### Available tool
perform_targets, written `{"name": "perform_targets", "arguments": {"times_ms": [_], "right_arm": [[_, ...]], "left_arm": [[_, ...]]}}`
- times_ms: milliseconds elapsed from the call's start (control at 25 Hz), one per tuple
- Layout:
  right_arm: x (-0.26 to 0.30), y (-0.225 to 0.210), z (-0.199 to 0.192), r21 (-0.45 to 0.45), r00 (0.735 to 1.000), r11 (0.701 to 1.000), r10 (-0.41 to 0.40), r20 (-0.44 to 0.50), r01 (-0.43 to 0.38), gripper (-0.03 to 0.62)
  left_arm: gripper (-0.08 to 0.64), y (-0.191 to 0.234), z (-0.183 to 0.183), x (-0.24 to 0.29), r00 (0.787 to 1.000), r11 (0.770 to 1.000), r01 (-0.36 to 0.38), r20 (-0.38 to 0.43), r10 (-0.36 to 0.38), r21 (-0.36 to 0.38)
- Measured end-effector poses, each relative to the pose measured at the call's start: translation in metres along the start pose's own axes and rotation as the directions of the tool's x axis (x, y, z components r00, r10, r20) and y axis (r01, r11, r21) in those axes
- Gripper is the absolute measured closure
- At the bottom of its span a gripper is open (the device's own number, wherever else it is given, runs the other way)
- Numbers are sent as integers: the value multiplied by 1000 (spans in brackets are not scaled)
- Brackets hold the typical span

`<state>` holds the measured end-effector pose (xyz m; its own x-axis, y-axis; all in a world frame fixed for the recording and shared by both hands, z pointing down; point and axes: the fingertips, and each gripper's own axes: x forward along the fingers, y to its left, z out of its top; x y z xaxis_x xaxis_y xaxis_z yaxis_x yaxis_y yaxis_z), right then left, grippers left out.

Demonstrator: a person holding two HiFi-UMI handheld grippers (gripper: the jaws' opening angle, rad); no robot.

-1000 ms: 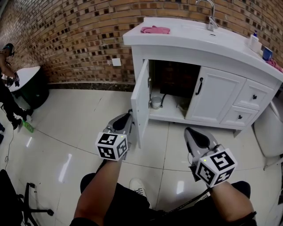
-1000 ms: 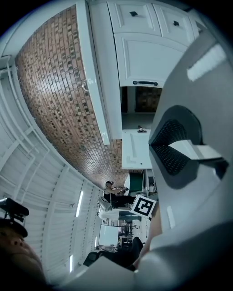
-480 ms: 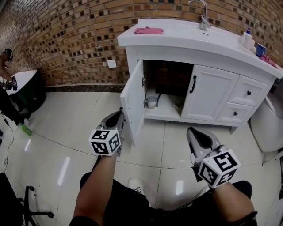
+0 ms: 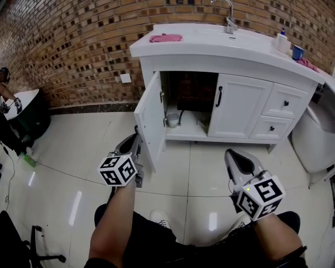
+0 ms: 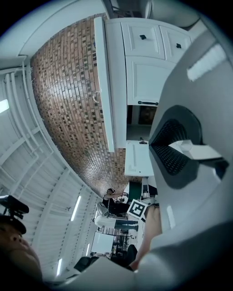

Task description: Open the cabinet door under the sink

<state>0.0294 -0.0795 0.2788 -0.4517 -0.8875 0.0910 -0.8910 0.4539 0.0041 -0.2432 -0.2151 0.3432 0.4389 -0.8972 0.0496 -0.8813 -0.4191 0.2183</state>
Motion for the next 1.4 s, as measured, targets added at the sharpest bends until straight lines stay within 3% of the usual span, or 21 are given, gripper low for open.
{"name": "perform_targets", "arguments": {"times_ms": [200,360,640,840,1120,1400], "right_arm": [[-12,-8,-2,-1,1000,1000,-26,0,26,584],[-20,-12,0,-6,999,1000,-29,-16,29,584],[-35,-14,15,-10,999,999,-48,-16,48,584],[-46,-24,-10,77,995,994,-75,-69,81,584],[-50,-8,-31,110,994,993,-21,-108,33,584],[-54,5,-32,71,995,997,-7,-104,14,584]], "left_arm": [[554,-30,12,-12,999,999,44,23,-45,14],[555,-71,12,-20,989,989,145,-19,-145,29],[555,-142,3,-46,954,953,296,-58,-293,61],[555,-175,-13,-60,920,917,390,-77,-384,83],[555,-191,-15,-63,901,898,431,-81,-425,88],[555,-202,-9,-68,897,887,442,-73,-436,132]]}}
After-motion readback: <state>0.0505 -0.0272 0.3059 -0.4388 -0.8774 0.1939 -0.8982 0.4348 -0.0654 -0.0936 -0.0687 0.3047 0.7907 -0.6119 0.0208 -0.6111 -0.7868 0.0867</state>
